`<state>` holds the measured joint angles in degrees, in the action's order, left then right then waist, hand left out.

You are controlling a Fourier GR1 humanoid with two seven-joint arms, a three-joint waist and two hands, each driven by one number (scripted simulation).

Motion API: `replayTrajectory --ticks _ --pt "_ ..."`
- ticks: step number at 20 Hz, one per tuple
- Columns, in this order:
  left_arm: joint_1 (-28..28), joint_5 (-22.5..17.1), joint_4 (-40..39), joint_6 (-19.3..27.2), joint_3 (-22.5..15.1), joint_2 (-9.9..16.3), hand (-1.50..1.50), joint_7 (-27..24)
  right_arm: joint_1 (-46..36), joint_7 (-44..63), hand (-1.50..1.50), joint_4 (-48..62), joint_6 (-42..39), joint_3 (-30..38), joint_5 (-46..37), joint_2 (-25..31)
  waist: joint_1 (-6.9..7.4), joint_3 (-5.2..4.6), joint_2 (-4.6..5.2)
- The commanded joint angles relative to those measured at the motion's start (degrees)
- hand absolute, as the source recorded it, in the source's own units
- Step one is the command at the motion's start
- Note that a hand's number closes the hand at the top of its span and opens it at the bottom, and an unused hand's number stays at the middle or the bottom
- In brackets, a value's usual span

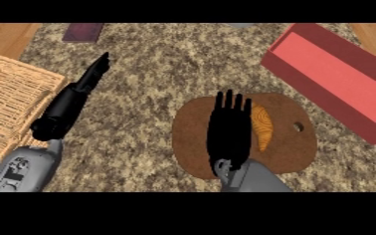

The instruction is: Pick the bell pepper from the cutting board and place it in the cardboard box

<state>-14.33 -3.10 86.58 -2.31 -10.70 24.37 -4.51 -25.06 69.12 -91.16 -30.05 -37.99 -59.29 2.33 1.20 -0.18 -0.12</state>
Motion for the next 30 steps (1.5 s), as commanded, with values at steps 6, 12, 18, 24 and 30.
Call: replayTrajectory --ticks 6,12,18,24,30 --pt "1.1 -0.4 0.9 -1.5 1.6 0.9 0.0 -0.7 -2.9 14.0 -1.5 6.9 -3.5 0.5 -0.8 -2.2 -0.16 0.11 0.02" --pt "0.3 1.5 -1.7 -1.2 1.1 -1.0 0.0 -1.6 -1.1 13.8 -1.5 7.1 -1.0 -1.2 1.3 -2.3 -0.71 0.13 0.14" --pt "2.8 3.2 1.6 1.1 -0.1 -3.0 0.0 0.0 0.3 11.6 -1.5 8.9 -1.5 2.1 -2.2 -2.3 -1.06 0.15 0.0" --pt "-1.0 0.6 0.8 -1.2 2.9 -2.4 0.0 2.6 1.1 10.4 -1.5 9.0 -2.0 3.0 -3.8 -2.3 -1.39 0.17 0.06" --pt "2.6 2.5 0.1 -2.5 3.6 -1.9 0.0 -1.0 6.1 7.4 -1.5 10.9 2.2 1.2 -3.3 -2.3 -0.91 0.17 0.12"
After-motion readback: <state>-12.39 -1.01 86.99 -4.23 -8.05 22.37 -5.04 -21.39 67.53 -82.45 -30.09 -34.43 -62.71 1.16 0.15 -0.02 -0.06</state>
